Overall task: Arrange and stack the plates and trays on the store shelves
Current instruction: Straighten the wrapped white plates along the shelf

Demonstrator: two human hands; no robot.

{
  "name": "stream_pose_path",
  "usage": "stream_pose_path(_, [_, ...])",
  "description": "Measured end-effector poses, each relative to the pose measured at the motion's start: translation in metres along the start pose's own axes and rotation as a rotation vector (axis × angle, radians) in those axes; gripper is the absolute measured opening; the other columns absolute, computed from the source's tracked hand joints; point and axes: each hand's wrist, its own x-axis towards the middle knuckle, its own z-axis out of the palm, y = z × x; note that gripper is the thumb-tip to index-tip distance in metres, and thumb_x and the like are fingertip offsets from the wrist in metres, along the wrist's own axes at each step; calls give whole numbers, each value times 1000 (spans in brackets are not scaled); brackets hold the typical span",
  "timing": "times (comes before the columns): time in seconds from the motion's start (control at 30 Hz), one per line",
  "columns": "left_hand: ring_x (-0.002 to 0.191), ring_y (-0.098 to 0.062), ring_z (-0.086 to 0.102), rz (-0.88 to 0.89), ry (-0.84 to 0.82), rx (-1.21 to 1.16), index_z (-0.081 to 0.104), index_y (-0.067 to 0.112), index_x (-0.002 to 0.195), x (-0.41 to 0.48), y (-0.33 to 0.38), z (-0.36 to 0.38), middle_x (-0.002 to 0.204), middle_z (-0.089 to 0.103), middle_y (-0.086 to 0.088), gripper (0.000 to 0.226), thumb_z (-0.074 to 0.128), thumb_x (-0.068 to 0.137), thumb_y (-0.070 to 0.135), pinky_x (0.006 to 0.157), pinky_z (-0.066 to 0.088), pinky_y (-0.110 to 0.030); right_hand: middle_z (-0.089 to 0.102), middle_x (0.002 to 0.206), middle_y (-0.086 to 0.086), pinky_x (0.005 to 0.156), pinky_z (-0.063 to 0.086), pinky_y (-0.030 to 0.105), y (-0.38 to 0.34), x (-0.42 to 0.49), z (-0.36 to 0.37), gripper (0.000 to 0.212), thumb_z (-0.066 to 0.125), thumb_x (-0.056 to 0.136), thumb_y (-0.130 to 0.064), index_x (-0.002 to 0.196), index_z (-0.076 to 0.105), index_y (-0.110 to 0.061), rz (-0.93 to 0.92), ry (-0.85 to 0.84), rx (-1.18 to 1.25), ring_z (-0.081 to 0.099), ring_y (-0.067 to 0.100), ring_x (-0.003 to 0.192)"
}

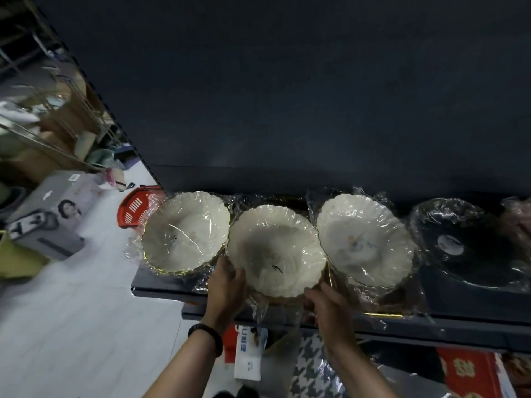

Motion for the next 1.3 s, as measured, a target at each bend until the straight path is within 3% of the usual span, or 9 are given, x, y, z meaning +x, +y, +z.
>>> stream_pose_path(0.13, [76,-25,67,15,25,-90,58,19,102,-7,-3,-10,85,72,-2,8,54,101,13,65,49,-42,77,85,5,86,54,44,2,-5,3,26,66,86,-37,95,74,-14,-47,-26,-8,73,26,90])
stream_pose_path(0.23, [64,-21,56,15,79,-125,57,19,94,-7,-8,-26,73,67,-3,11,55,99,9,60,44,-39,78,83,4,79,53,36,-4,-10,10,7,67,98,-15,100,74,-14,-27,-26,45,73,25,87])
stream_pose_path(0.47, [46,-11,41,48,112,-238,53,21,89,2,-7,-82,52,54,4,21,53,100,3,55,35,-38,73,90,0,75,49,28,-27,-25,54,54,75,91,-6,136,60,-33,-105,-42,90,71,14,91])
stream_pose_path(0.63, [67,-43,70,6,126,-314,62,29,99,20,-18,-135,71,72,-18,19,54,101,11,60,56,-53,72,93,11,69,58,29,-50,-27,101,61,84,80,-27,133,58,-41,-208,-120,57,74,13,78])
stream_pose_path(0.77, [72,-35,77,-77,155,-342,68,32,106,34,-38,-166,77,78,-7,19,56,101,18,72,61,-56,75,93,11,71,61,38,-58,-21,140,69,75,72,-38,138,56,-40,-191,-182,-20,75,25,85])
stream_pose_path(0.9, [68,-32,72,-136,164,-427,71,28,99,46,-53,-181,84,76,-12,22,56,102,13,62,58,-46,77,88,8,71,57,38,-61,-15,168,78,73,76,-37,149,50,-27,-163,-217,-123,75,27,83])
stream_pose_path(1.03, [71,-36,73,-201,77,-454,70,14,102,69,-72,-179,87,75,-19,16,56,101,8,57,58,-40,75,90,10,71,57,39,-59,-7,185,62,73,92,-27,150,52,-26,-121,-190,-208,74,29,85])
stream_pose_path(1.17, [67,-41,75,-238,19,-324,63,11,97,91,-90,-172,69,76,-11,11,54,98,15,61,60,-53,73,99,19,77,58,53,-56,0,200,20,70,95,-17,98,67,-36,-109,-151,-221,68,24,81])
stream_pose_path(1.3, [72,-35,76,-211,-64,-174,62,16,96,117,-110,-171,77,78,-7,35,54,83,47,73,64,-57,74,93,12,82,60,54,-51,10,209,23,71,92,-31,114,69,-38,-157,-128,-326,71,26,80])
